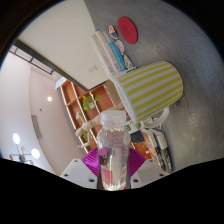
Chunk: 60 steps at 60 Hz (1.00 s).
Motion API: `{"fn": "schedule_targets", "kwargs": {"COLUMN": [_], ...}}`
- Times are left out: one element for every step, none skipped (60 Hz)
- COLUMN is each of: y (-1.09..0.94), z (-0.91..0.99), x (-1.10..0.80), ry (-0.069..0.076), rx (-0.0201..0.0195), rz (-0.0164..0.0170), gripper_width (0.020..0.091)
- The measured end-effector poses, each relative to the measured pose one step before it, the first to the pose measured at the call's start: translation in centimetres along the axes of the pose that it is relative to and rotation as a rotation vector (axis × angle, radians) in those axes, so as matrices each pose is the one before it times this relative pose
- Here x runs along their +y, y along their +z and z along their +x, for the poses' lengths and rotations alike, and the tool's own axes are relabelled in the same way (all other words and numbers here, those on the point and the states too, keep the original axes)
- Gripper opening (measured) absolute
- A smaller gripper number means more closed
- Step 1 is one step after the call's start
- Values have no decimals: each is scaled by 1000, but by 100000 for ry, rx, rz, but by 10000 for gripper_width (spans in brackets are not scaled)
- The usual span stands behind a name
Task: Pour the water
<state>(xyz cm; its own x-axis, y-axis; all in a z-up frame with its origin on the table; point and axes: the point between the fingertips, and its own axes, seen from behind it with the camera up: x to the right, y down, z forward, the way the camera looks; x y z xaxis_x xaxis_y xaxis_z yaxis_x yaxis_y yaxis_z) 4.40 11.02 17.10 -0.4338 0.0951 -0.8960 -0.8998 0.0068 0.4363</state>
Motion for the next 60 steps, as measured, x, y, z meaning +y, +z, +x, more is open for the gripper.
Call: {"fn": "schedule_targets", "kwargs": {"y": [-39, -58, -90, -72, -86, -102, -132, -269, 5, -135, -157, -177, -175, -329, -74, -89, -100, -68, -50, -49, 17, 8, -62, 22, 99, 117, 101, 127, 168, 153, 148, 4, -7, 181, 148, 172, 213, 247, 472, 405, -263, 294, 903, -332, 862, 235, 294, 501, -195, 275, 312, -94, 191, 221, 239, 244, 245, 1359, 42, 134], "z": [101, 52, 25, 26, -34, -99, -164, -349, -277, -359, -410, -447, -465, -506, -402, -389, -285, -260, -264, -224, -140, -97, 224, -160, 93, 135, 261, 345, 430, 540, 634, 522, 627, 825, 860, 898, 935, 935, 1021, 723, 526, 791, 961, 446, 813, 628, 601, 831, 58, 258, 302, -3, 110, 66, 129, 142, 164, 1862, -754, -40], "x": [172, 154, 162, 200, 238, 230, 158, 52, 16, -36, -95, -152, -240, -451, -445, -491, -563, -481, -524, -570, -628, -624, -420, -829, -625, -601, -537, -541, -572, -518, -452, 105, -547, -282, -196, -153, -75, 19, 189, 682, -783, 131, 1093, -566, 1084, 299, 302, 395, -101, 413, 436, 277, 301, 332, 365, 414, 442, 1711, -16, 343], "ry": [-1447, -2261, -3111, -3772, -3938, -4284, -4593, -4206, -5196, -5298, -5386, -5337, -5300, -5280, -5526, -5704, -5738, -6135, -6156, -5928, -5768, -5652, -5771, -5246, -5227, -4998, -4813, -4706, -4706, -4953, -5059, -5454, -4518, -4771, -4604, -4297, -3753, -3200, -3052, -2720, -2120, -2277, -2198, -1814, -1874, -1648, -1409, -1353, -426, -313, -1, 398, 414, 369, 322, 435, 584, 165, 974, 491], "rx": [538, 566, 713, 901, 949, 861, 798, -103, 1344, 417, 276, 164, 161, 114, 278, 367, 285, 671, 535, 545, 552, 683, 217, 1227, 763, 813, 996, 1133, 1252, 1490, 1644, 1687, 2077, 2040, 2052, 1997, 2031, 2122, 2032, 1859, 1787, 1484, 1272, 1331, 1269, 1132, 1032, 956, 733, 570, 358, 254, 164, 98, 38, 105, 173, -110, 47, -58], "rz": [-207, -125, -183, -302, -468, -548, -454, -23, -28, 32, 38, 41, 217, 414, 684, 669, 694, 291, 254, 260, 410, 541, 1240, -114, 364, 373, 273, 400, 545, 585, 541, 1219, -453, -28, -65, -146, -216, -300, -48, 399, -1057, -367, 107, -1274, -67, -544, -407, -92, -844, -646, -678, -927, -755, -609, -448, -391, -457, 337, -733, -217], "gripper_width": [358, 359, 359, 360, 359, 359, 361, 361, 361, 360, 361, 359, 361, 360, 361, 361, 361, 361, 361, 362, 361, 361, 361, 362, 361, 361, 361, 361, 361, 360, 360, 359, 359, 360, 359, 359, 359, 358, 358, 358, 359, 358, 359, 359, 359, 360, 360, 359, 359, 359, 359, 359, 359, 359, 358, 359, 359, 360, 360, 359]}}
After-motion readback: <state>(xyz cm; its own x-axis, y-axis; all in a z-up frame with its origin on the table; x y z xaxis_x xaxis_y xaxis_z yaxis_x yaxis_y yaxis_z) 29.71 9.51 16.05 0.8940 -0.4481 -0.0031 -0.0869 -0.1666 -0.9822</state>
